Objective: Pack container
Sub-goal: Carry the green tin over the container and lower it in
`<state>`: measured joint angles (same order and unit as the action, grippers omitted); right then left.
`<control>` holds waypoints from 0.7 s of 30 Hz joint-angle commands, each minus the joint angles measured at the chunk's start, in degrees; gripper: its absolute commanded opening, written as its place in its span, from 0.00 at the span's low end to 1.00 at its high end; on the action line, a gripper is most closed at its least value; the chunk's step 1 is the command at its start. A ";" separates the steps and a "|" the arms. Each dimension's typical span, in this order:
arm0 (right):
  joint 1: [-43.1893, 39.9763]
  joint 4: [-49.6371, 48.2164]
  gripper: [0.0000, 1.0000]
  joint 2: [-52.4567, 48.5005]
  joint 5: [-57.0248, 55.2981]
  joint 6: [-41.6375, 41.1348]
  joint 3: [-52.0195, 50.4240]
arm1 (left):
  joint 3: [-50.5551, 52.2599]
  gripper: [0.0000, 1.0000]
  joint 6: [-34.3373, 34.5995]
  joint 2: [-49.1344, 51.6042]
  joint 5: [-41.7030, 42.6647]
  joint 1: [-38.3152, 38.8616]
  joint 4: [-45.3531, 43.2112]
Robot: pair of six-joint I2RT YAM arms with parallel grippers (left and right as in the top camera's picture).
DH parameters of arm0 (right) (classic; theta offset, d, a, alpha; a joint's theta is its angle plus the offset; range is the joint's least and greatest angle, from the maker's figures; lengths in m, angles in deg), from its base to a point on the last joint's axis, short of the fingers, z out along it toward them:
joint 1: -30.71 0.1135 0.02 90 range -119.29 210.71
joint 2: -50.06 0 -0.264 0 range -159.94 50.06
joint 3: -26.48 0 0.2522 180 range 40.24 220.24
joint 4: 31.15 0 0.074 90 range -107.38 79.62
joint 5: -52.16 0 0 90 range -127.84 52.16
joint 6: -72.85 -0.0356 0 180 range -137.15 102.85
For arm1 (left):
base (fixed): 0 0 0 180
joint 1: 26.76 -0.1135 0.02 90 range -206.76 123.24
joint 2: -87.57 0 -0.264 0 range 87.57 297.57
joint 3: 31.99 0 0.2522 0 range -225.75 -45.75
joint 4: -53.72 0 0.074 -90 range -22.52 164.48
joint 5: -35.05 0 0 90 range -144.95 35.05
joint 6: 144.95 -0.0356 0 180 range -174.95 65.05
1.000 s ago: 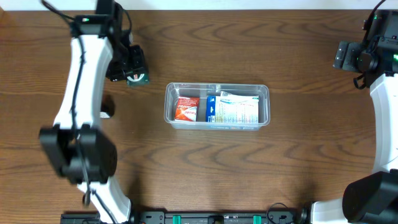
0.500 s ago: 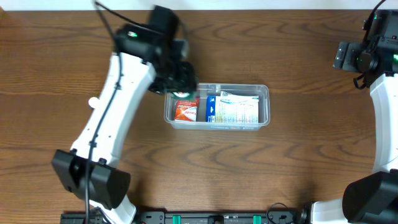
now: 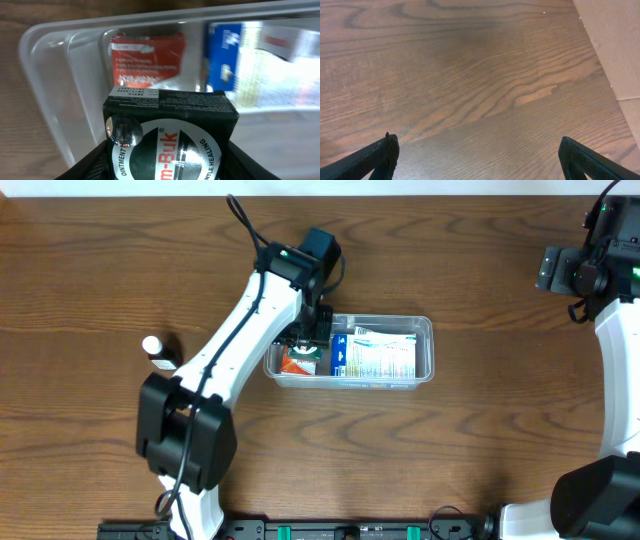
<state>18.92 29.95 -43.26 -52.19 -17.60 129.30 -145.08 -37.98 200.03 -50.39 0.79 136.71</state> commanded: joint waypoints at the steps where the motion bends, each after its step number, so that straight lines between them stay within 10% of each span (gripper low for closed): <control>1: -0.24 0.04 0.99 -0.07 0.00 -0.81 0.00 | 2.25 0.53 1.36 3.32 -3.89 0.02 -1.27; 10: -0.24 0.04 0.99 -0.07 0.00 -0.81 0.00 | 3.28 0.54 1.14 7.72 -8.68 -1.49 -2.78; 21: -0.24 0.04 0.99 -0.07 0.00 -0.81 0.00 | 3.04 0.77 1.14 7.74 -7.69 -1.88 -2.75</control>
<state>18.92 29.95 -43.26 -52.19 -17.60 129.30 -141.64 -36.88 207.35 -57.47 -0.78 133.61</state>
